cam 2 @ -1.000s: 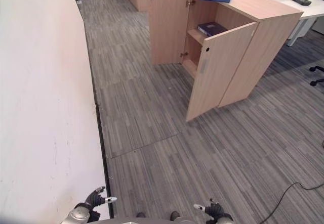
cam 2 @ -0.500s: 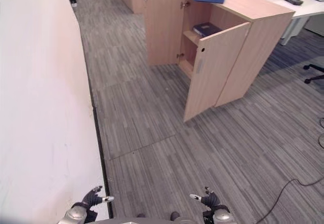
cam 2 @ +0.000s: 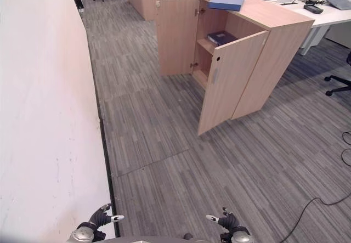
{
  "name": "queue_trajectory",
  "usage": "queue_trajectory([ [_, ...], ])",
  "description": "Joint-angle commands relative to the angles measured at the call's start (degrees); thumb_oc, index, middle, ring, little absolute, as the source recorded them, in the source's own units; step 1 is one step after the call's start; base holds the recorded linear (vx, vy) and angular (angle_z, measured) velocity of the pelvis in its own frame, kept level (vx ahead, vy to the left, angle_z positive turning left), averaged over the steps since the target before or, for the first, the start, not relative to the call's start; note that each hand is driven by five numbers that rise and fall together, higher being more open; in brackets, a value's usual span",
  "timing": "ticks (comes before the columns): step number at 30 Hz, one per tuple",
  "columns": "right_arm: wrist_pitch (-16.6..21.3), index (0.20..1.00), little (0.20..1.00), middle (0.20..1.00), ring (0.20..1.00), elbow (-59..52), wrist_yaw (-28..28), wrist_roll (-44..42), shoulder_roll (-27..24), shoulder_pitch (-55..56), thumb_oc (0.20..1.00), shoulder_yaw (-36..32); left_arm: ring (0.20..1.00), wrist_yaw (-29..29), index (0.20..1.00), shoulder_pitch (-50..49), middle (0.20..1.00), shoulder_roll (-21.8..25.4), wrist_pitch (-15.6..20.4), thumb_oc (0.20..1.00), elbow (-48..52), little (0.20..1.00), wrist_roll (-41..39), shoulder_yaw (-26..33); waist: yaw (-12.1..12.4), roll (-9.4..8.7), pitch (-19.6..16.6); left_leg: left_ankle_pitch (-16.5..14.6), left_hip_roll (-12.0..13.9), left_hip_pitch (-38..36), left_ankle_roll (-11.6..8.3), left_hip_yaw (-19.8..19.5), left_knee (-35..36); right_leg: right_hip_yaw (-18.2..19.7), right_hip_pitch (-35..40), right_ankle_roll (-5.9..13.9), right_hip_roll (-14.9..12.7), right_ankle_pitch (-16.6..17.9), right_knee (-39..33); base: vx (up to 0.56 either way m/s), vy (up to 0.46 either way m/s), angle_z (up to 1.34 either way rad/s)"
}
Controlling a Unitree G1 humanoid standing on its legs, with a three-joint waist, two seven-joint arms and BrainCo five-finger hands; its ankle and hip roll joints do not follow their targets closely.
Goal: Put the empty folder in the office cabinet
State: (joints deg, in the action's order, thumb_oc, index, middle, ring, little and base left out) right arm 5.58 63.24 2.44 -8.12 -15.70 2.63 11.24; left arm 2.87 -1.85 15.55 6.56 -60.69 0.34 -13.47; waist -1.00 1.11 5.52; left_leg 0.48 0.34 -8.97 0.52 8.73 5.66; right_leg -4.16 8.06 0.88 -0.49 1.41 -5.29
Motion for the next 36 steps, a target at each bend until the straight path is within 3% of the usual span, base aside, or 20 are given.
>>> queue_trajectory([
  [1, 1.0, 1.000, 1.000, 1.000, 1.000, 2.1, 0.2, -3.4, 0.2, -2.2, 1.000, 1.1, 1.000, 0.2, 1.000, 4.7, 1.000, 0.3, 1.7, 1.000, -1.5, 1.000, -2.0, -0.4, 0.6, -1.33, 0.8, -3.5, 4.8, -1.4, -5.19, 0.9, -0.7, -0.1, -0.8, 7.85, -6.4, -1.4, 0.3, 0.01, -0.037, 0.01],
  [12, 0.3, 1.000, 1.000, 1.000, 1.000, 3.5, 0.3, -3.3, -0.5, -1.7, 1.000, 0.4, 1.000, 0.0, 1.000, 4.8, 1.000, 0.7, 1.3, 1.000, -1.8, 1.000, -3.1, 0.4, 0.2, -0.92, 1.3, -3.1, 6.0, -1.3, -5.69, 0.8, -0.7, 0.1, -1.3, 7.00, -4.9, -2.4, 0.8, 0.02, -0.053, 0.00],
  [20, 1.6, 1.000, 1.000, 1.000, 1.000, -1.2, 0.2, -6.1, -2.0, -1.5, 1.000, -1.0, 1.000, 0.0, 1.000, 5.3, 1.000, 2.0, 1.6, 1.000, 1.0, 1.000, -4.9, 0.6, -0.7, -0.47, 2.5, -2.8, 8.3, -0.4, -6.44, 1.0, -3.9, 1.4, -3.5, 4.89, -2.6, -5.2, 5.5, 0.03, -0.080, -0.01],
  [22, 2.3, 1.000, 1.000, 1.000, 1.000, -5.0, 0.3, -7.2, -3.0, -1.2, 1.000, -1.4, 1.000, -0.2, 1.000, 6.6, 1.000, 3.2, 2.0, 1.000, 3.5, 1.000, -5.4, 0.1, -1.2, -1.27, 3.7, -3.6, 9.8, 4.3, -7.47, 1.7, -12.7, 1.3, -3.6, 3.64, -2.3, -6.5, 6.9, -0.01, -0.162, 0.20],
  [23, 2.5, 1.000, 1.000, 1.000, 1.000, -6.8, 0.2, -7.9, -3.7, -1.4, 1.000, -1.7, 1.000, -0.2, 1.000, 7.6, 1.000, 3.6, 2.2, 1.000, 4.6, 1.000, -5.5, -0.4, -1.3, -1.78, 4.8, -1.1, 10.7, 7.8, -8.27, 1.5, -20.5, 0.9, -2.8, 2.48, -2.0, -7.0, 7.6, 0.05, -0.164, 0.32],
  [26, 2.4, 1.000, 1.000, 1.000, 1.000, -8.3, 0.3, -8.1, -4.8, -1.6, 1.000, -2.0, 1.000, 0.1, 1.000, 8.5, 1.000, 4.0, 2.4, 1.000, 5.9, 1.000, -6.1, -0.8, -1.2, -2.48, 5.7, 3.3, 11.8, 13.1, -8.11, 0.7, -27.2, 0.4, -1.3, 1.30, -2.0, -8.2, 8.2, 0.12, -0.086, 0.20],
  [29, 2.3, 1.000, 1.000, 1.000, 1.000, -9.5, 0.7, -8.1, -5.2, -2.0, 1.000, -2.2, 1.000, 0.3, 1.000, 8.7, 1.000, 4.1, 2.4, 1.000, 6.6, 1.000, -6.4, -0.7, -0.1, -3.07, 5.7, 2.4, 11.8, 17.2, -7.08, 0.4, -22.2, 0.9, 0.3, 1.81, -2.4, -8.9, 7.2, 0.20, 0.039, 0.27],
  [32, 2.3, 1.000, 1.000, 1.000, 1.000, -9.6, 1.1, -8.3, -5.3, -2.9, 1.000, -2.1, 1.000, 0.5, 1.000, 9.1, 1.000, 3.9, 2.2, 1.000, 6.6, 1.000, -6.5, -1.0, 1.5, -2.10, 5.6, 7.4, 12.8, 20.2, -7.96, -2.0, -12.4, 1.8, 2.8, 2.65, -1.9, -10.7, 6.3, 0.28, 0.120, 0.06],
  [34, 2.4, 1.000, 1.000, 1.000, 1.000, -9.2, 1.8, -8.6, -5.2, -4.2, 1.000, -1.4, 1.000, 1.3, 1.000, 9.7, 1.000, 4.1, 2.5, 1.000, 7.0, 1.000, -7.3, -0.7, 3.2, -2.45, 6.2, 8.9, 13.4, 24.3, -8.71, -4.8, -4.6, 4.3, 5.7, 3.03, -2.3, -13.2, 6.4, 0.43, 0.159, 0.06],
  [36, 2.4, 1.000, 1.000, 1.000, 1.000, -8.5, 2.0, -8.1, -5.0, -4.8, 1.000, -1.0, 1.000, 1.5, 1.000, 9.5, 1.000, 4.2, 2.6, 1.000, 6.6, 1.000, -7.5, -0.2, 4.0, -2.54, 5.9, 9.6, 14.0, 25.3, -9.14, -5.2, -2.9, 6.2, 8.0, 3.20, -2.7, -15.0, 6.4, 0.41, 0.182, -0.58],
])
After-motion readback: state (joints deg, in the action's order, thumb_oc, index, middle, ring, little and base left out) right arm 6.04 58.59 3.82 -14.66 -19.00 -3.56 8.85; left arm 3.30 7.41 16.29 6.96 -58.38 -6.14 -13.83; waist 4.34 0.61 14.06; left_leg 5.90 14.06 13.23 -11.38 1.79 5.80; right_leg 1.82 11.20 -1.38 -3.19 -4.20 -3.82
